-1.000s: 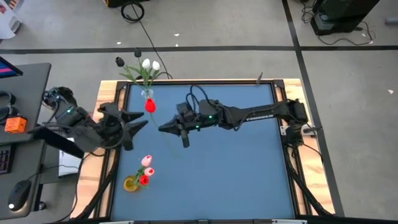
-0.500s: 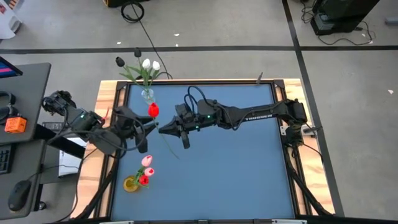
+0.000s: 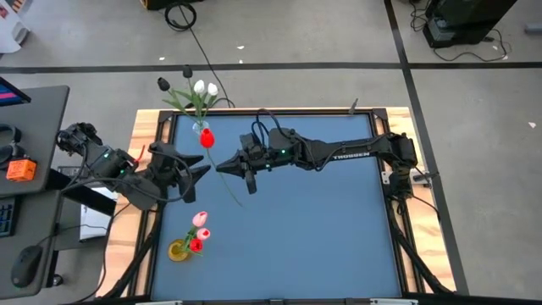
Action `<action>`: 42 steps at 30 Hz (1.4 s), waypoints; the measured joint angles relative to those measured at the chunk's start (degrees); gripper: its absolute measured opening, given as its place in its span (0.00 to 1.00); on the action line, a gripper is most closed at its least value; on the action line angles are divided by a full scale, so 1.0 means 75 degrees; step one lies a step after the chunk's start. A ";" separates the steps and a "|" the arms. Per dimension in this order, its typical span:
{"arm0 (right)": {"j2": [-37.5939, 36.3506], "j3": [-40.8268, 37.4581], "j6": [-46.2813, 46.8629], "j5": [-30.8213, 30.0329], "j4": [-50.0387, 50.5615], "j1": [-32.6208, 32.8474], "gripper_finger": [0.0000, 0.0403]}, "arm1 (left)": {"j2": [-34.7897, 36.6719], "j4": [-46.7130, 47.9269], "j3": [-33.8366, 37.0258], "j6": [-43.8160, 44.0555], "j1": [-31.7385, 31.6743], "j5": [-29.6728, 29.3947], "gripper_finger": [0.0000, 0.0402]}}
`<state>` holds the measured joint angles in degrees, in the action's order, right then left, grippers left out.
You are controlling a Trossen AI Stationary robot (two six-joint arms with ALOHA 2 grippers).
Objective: Sort flowers into vase by color
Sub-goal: Put the red tulip into the yellow vase
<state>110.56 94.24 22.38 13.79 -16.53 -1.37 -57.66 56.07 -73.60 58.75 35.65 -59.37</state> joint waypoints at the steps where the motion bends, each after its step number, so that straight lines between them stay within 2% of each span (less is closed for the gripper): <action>1: 0.0000 0.0000 -0.0053 0.0088 0.0011 -0.0001 0.01 | -0.0014 -0.0042 0.0000 -0.0014 -0.0089 -0.0011 0.55; 5: 0.0000 0.0000 -0.0217 0.0171 0.0191 -0.0009 0.01 | -0.0124 -0.0378 0.0000 -0.0427 -0.0503 0.0090 0.57; 8: 0.0000 -0.0002 -0.0215 0.0207 0.0218 -0.0056 0.01 | -0.0122 -0.0715 0.0000 -0.0605 -0.0599 0.0281 0.52; 18: -0.0009 -0.0003 -0.0211 0.0393 0.0457 -0.0204 0.01 | -0.0121 -0.1110 0.0000 -0.0800 -0.0795 0.0322 0.24; 24: -0.0009 -0.0006 -0.0207 0.0374 0.0714 -0.0201 0.01 | -0.0118 -0.1118 0.0000 -0.0926 -0.0797 0.0309 0.03; 29: -0.0009 -0.0006 -0.0004 0.0276 0.1159 -0.0201 0.05 | -0.0118 -0.1075 0.0000 -0.0952 -0.0797 0.0304 0.01; 32: -0.0010 -0.0006 0.0185 -0.0045 0.1453 -0.0201 0.10 | -0.0118 -0.0951 0.0000 -0.0955 -0.0797 0.0294 0.01; 36: -0.0009 -0.0009 0.0039 -0.0083 0.1489 -0.0201 0.16 | -0.0137 -0.0855 0.0000 -0.0944 -0.0797 0.0240 0.00; 42: -0.0009 -0.0009 -0.0062 -0.0113 0.1486 -0.0215 0.17 | -0.0325 -0.0813 -0.0006 -0.0812 -0.0702 0.0154 0.00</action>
<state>110.50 94.17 21.92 12.94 -5.38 -2.98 -60.10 49.98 -73.65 52.66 30.38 -58.22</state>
